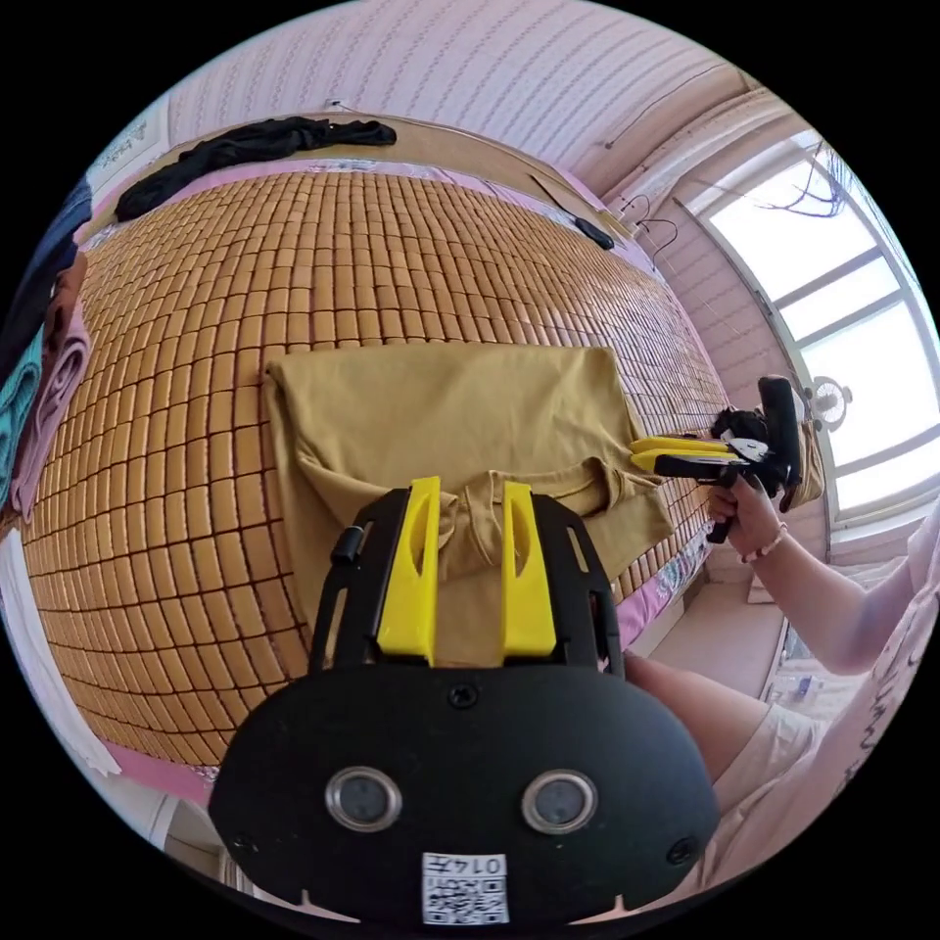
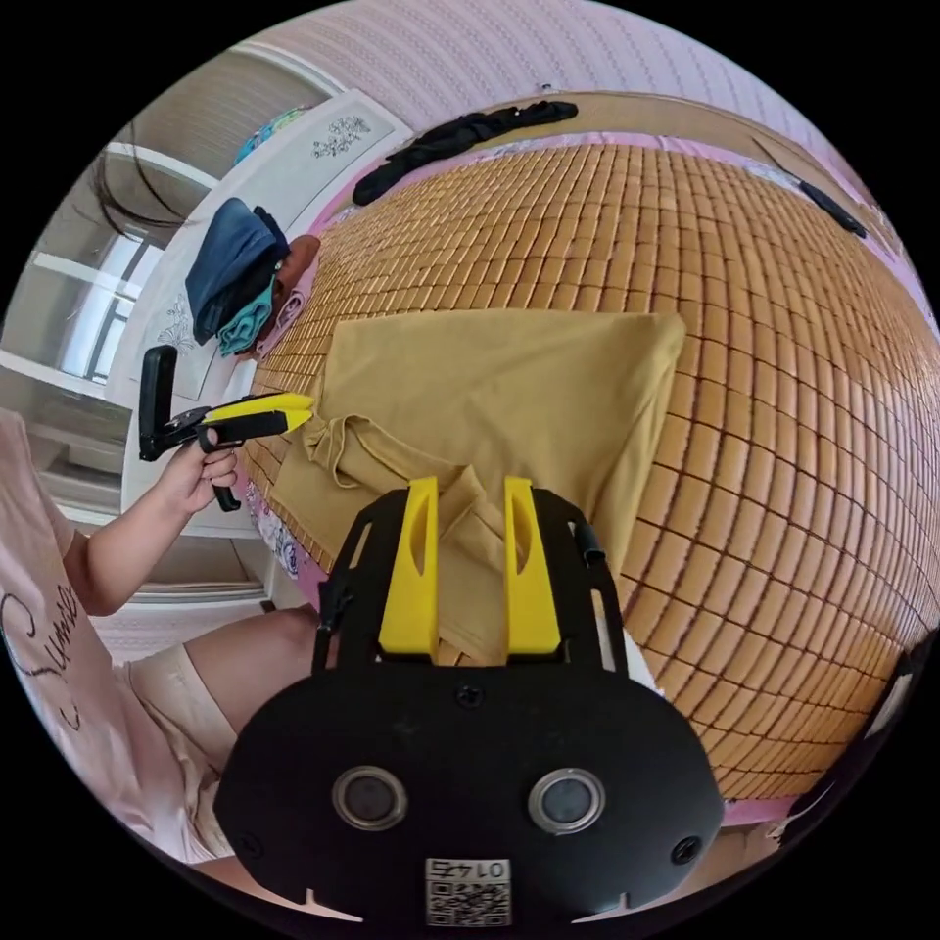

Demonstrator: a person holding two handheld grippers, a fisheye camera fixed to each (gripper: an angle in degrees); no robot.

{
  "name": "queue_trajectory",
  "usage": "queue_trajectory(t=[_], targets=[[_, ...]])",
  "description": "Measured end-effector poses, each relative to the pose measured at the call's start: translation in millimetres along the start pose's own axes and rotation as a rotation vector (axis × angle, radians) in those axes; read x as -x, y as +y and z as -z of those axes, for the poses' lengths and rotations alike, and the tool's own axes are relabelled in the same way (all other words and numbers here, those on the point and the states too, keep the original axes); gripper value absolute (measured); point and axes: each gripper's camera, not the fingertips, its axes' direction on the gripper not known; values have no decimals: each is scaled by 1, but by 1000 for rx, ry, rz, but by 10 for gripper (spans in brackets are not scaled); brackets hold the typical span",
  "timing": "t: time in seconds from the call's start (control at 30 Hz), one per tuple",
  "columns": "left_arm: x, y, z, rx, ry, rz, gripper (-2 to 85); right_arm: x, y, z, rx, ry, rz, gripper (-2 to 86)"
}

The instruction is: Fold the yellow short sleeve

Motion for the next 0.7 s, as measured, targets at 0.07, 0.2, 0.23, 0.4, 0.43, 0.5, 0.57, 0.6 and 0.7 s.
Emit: queue_trajectory(t=[0.07, 0.2, 0.23, 0.4, 0.43, 0.5, 0.57, 0.6, 0.7], targets=[[-20, -9, -20, 22, -33, -47, 94, 6, -11, -31, 100, -35, 3, 97], [-27, -4, -45, 104, -59, -45, 92, 13, -12, -37, 62, 33, 26, 71], [-23, 2, -45, 105, -60, -22, 89, 12, -11, -39, 71, 17, 22, 65], [-2, 32, -41, 193, -136, 43, 87, 11, -4, -33, 42, -54, 38, 32], [3, 40, -38, 207, -139, 62, 86, 12, -1, -30, 32, -72, 54, 28], [7, 52, -31, 234, -180, 83, 83, 16, 2, -28, 44, -98, 86, 24], [6, 63, -17, 224, -174, 100, 75, 22, 8, -29, 79, -114, 122, 20], [4, 64, -13, 213, -167, 97, 73, 24, 9, -30, 87, -120, 134, 20], [-23, 56, -8, 208, -230, -13, 77, 38, 14, -35, 128, -131, 205, 18]])
